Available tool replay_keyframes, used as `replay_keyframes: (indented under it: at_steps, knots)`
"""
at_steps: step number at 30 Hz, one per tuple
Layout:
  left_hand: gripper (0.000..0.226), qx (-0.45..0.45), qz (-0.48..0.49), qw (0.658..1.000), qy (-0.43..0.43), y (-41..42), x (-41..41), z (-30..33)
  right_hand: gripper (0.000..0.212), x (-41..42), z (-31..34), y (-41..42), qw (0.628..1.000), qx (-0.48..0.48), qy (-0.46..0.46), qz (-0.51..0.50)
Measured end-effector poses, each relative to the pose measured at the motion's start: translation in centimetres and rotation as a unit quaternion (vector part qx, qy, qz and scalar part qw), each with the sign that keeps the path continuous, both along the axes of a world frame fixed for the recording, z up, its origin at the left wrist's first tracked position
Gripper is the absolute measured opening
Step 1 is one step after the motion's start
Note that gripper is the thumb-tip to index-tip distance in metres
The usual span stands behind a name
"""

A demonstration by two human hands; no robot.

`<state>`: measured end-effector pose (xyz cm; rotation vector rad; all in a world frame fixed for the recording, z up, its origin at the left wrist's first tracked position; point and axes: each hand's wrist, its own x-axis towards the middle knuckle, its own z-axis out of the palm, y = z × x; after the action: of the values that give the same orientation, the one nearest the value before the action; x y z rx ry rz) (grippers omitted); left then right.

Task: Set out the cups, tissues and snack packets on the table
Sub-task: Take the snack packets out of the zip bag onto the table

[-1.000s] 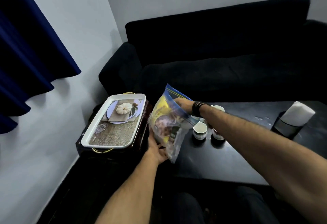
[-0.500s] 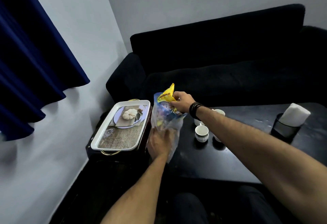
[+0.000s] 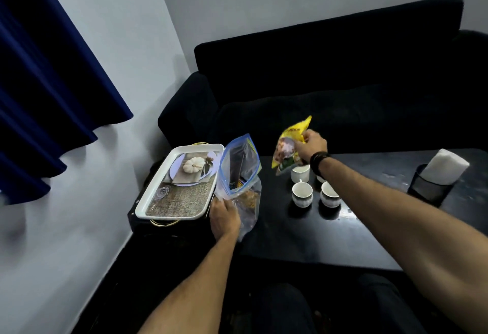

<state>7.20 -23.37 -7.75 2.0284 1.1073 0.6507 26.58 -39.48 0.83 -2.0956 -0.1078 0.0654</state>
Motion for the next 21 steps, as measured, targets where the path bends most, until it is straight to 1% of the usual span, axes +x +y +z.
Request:
replay_keyframes:
  at_steps: [3,6,10,12,15,16,17,19,20,21]
  knots:
    - [0.034,0.007,-0.009,1.0,-0.017,0.0,-0.2,-0.7,0.03,-1.4,-3.5,1.8,0.993,-0.083,0.049,0.067]
    - [0.039,0.018,-0.019,0.999,-0.036,-0.1,-0.5,-1.6,0.04,-2.5,-6.6,4.3,0.981,-0.138,0.077,0.117]
    - [0.036,0.015,-0.028,0.999,-0.025,0.2,-0.9,-2.8,0.049,-3.2,-9.4,6.4,0.954,-0.227,0.099,0.168]
    - [0.039,-0.002,-0.027,1.0,-0.014,0.5,-1.0,-3.0,0.057,-3.6,-10.2,6.6,0.943,-0.273,0.073,0.176]
    - [0.04,-0.016,-0.015,1.0,0.0,0.5,-1.1,-3.5,0.06,-3.5,-10.4,6.1,0.931,-0.334,-0.023,0.147]
    - [0.042,-0.012,-0.02,1.0,0.01,0.4,-1.2,-3.7,0.058,-3.1,-10.0,5.8,0.932,-0.333,-0.052,0.13]
    - [0.045,-0.004,-0.029,0.999,0.022,0.2,-1.1,-3.8,0.054,-2.7,-9.1,5.6,0.944,-0.303,-0.079,0.108]
    - [0.056,0.017,-0.047,0.998,0.033,-0.2,-1.0,-4.0,0.039,-1.9,-6.6,5.5,0.973,-0.172,-0.144,0.046]
    - [0.061,0.023,-0.053,0.998,0.032,-0.4,-0.9,-4.0,0.029,-1.8,-4.9,5.5,0.981,-0.085,-0.174,0.023]
    - [0.064,0.021,-0.055,0.998,0.032,-0.7,-0.9,-3.9,0.02,-1.7,-3.0,5.6,0.981,-0.004,-0.191,0.025]
